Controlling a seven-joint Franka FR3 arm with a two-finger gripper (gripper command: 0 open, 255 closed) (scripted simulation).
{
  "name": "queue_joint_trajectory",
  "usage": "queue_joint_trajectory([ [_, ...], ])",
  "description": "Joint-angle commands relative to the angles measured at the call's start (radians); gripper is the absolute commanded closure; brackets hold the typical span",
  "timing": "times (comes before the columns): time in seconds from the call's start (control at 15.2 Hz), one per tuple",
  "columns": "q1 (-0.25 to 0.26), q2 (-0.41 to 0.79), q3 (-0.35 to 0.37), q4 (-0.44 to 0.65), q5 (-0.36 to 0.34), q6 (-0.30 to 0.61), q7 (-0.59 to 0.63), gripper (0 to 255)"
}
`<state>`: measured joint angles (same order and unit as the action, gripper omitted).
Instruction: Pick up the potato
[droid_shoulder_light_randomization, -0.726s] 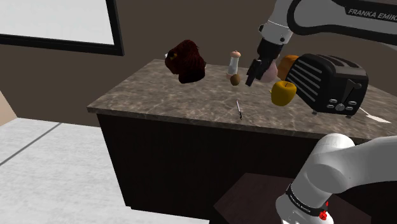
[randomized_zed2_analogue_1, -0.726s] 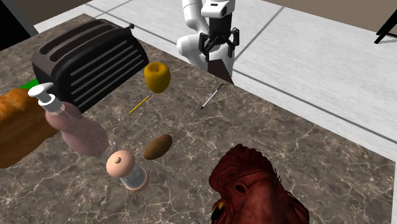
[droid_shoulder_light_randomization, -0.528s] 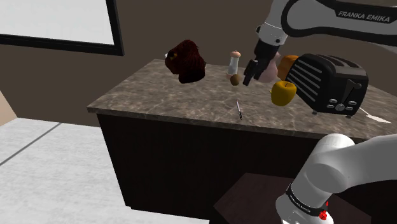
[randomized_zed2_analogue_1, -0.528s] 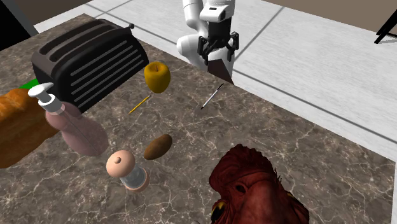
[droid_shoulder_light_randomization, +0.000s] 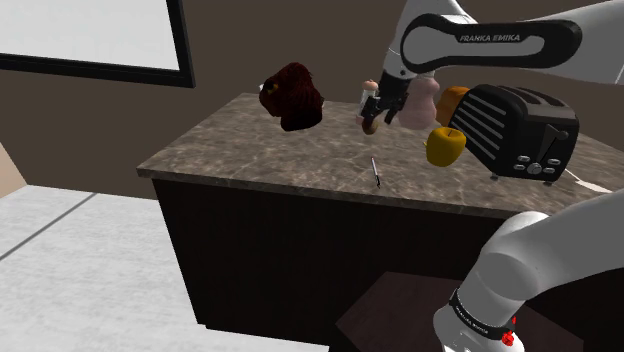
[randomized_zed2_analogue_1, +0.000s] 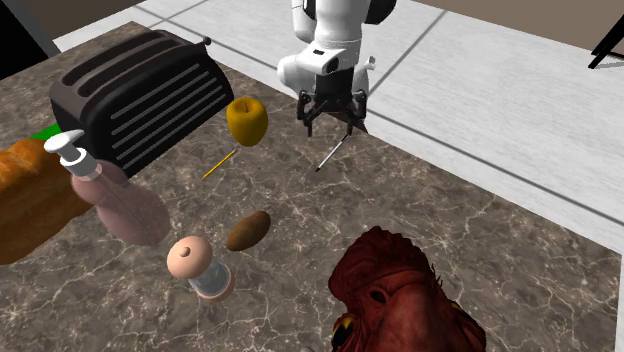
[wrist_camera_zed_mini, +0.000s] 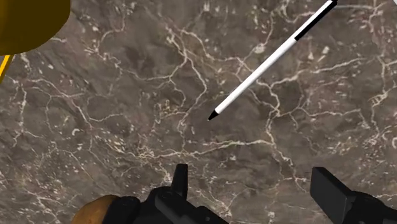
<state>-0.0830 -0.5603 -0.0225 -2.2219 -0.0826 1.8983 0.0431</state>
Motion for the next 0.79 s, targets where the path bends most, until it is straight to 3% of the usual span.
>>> queue_joint_trajectory([
  [0.0, -0.023, 0.056, -0.006, 0.022, -0.015, 0.042, 0.031, 0],
  [0.73, -0.128, 0.38, -0.05, 0.22, -0.088, 0.199, 0.204, 0],
])
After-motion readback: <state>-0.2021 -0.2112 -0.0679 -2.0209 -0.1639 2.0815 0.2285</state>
